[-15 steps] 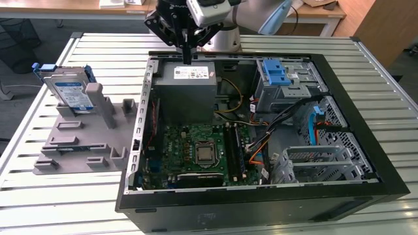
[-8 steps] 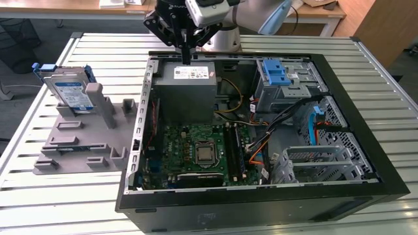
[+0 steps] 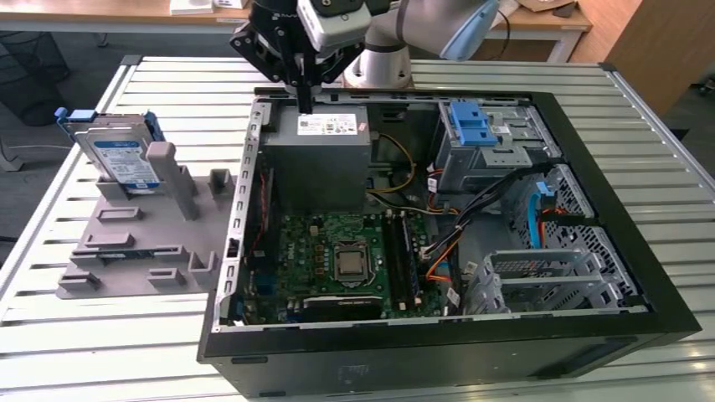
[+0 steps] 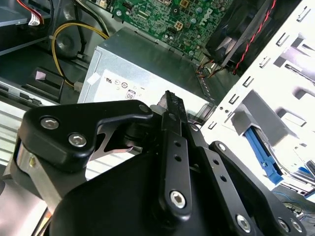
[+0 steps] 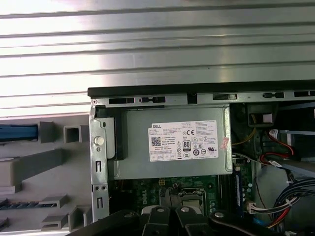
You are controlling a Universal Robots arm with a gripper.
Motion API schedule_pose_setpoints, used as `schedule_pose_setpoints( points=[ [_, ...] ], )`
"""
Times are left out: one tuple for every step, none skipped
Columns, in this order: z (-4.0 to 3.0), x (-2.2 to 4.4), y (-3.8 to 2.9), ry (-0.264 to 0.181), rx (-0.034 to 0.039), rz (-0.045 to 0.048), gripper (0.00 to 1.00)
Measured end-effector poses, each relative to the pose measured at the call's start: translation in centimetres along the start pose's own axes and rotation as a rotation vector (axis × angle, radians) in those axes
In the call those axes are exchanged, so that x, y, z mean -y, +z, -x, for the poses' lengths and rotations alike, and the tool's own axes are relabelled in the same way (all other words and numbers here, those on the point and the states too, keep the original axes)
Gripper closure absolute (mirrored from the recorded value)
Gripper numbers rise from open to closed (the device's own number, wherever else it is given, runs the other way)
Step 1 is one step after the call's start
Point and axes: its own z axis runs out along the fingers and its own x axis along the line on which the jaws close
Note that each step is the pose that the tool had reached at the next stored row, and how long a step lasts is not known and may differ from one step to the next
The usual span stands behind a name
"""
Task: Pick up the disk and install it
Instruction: 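Reach for the disk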
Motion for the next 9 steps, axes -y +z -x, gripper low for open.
schedule_pose_setpoints(
  points=[
    [-0.01,0.0,0.0,0.0,0.0001,0.0,0.89],
    [-0.03,0.0,0.01,0.0,0.0001,0.0001,0.89],
    [-0.04,0.0,0.01,0.0,0.0001,0.0,0.89],
    [-0.06,0.0,0.02,0.0,0.0001,0.0,0.89],
    [-0.08,0.01,0.02,0.0,0.0001,0.0001,0.89],
    [-0.1,0.01,0.03,0.0,0.0001,0.0001,0.89],
    [-0.12,0.01,0.03,0.0,0.0001,0.0,0.89],
    [-0.14,0.01,0.04,0.0,0.0001,0.0,0.89],
    [-0.19,0.02,0.05,0.0,0.0001,0.0001,0.89]
  ],
)
